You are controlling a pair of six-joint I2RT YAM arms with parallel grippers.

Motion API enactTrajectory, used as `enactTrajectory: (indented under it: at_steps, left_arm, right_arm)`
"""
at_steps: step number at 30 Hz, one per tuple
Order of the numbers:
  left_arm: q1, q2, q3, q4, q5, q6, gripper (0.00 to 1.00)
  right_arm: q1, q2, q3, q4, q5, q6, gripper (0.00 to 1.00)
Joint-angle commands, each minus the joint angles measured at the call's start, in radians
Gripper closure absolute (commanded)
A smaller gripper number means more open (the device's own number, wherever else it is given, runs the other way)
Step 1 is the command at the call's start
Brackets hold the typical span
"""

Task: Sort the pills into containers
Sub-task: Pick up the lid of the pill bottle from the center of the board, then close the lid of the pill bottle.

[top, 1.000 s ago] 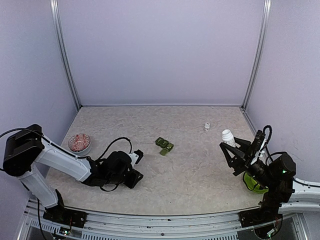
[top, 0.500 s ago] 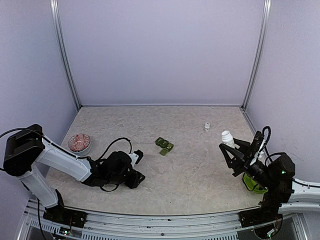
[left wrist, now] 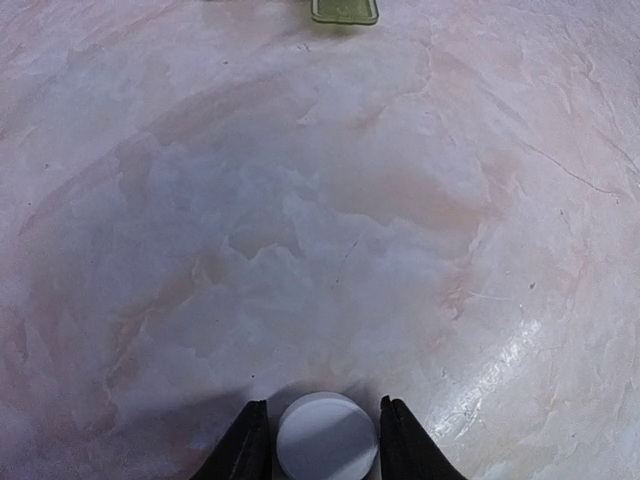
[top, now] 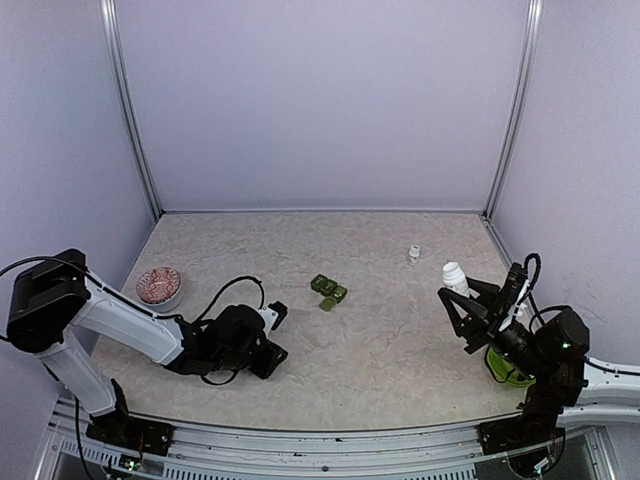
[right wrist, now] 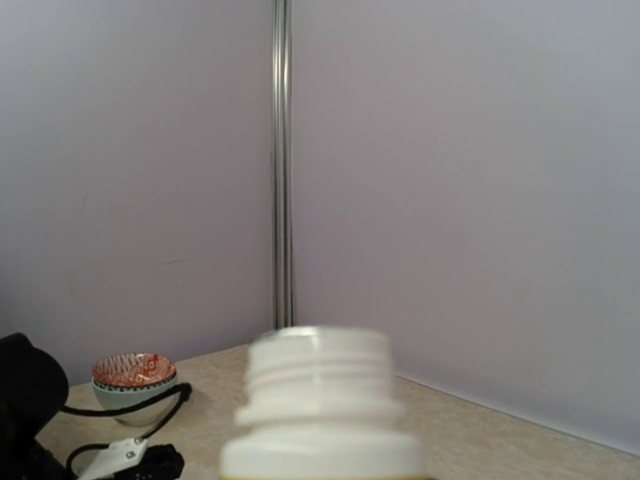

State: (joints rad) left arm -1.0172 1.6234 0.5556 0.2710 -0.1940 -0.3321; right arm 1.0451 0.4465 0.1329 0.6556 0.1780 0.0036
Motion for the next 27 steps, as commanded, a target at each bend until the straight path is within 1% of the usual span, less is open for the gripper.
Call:
enactTrajectory:
  at_steps: [1,5,7,11,15,21,27]
  left_arm:
    - [-0.015,0.022,0.003,-0.036,-0.026,0.004,0.66]
    - [-0.017,0.011,0.002,-0.035,-0.03,0.004,0.73]
    - [-0.018,-0.005,0.003,-0.035,-0.029,0.006,0.75]
    - [-0.018,-0.068,0.007,-0.036,-0.013,0.011,0.75]
    - [-0.02,-0.151,0.026,-0.047,0.039,0.011,0.74]
    - [-0.03,-0.305,0.045,-0.037,0.118,-0.001,0.73]
    - [-0.036,-0.423,0.075,-0.037,0.177,-0.011,0.73]
  right_arm:
    - [0.007,-0.026,-0.02,0.022,0.013,0.016,0.89]
    - [0.007,-0.017,-0.02,0.022,0.011,0.016,0.89]
    - [0.007,-0.006,-0.015,0.019,-0.001,0.015,0.89]
    - [0.008,0.043,0.006,0.013,-0.039,0.007,0.89]
    - [0.007,0.109,0.032,0.029,-0.102,-0.002,0.89]
    - [0.009,0.23,0.063,0.09,-0.216,-0.004,0.89]
    - [0.03,0.334,0.092,0.149,-0.256,-0.006,0.89]
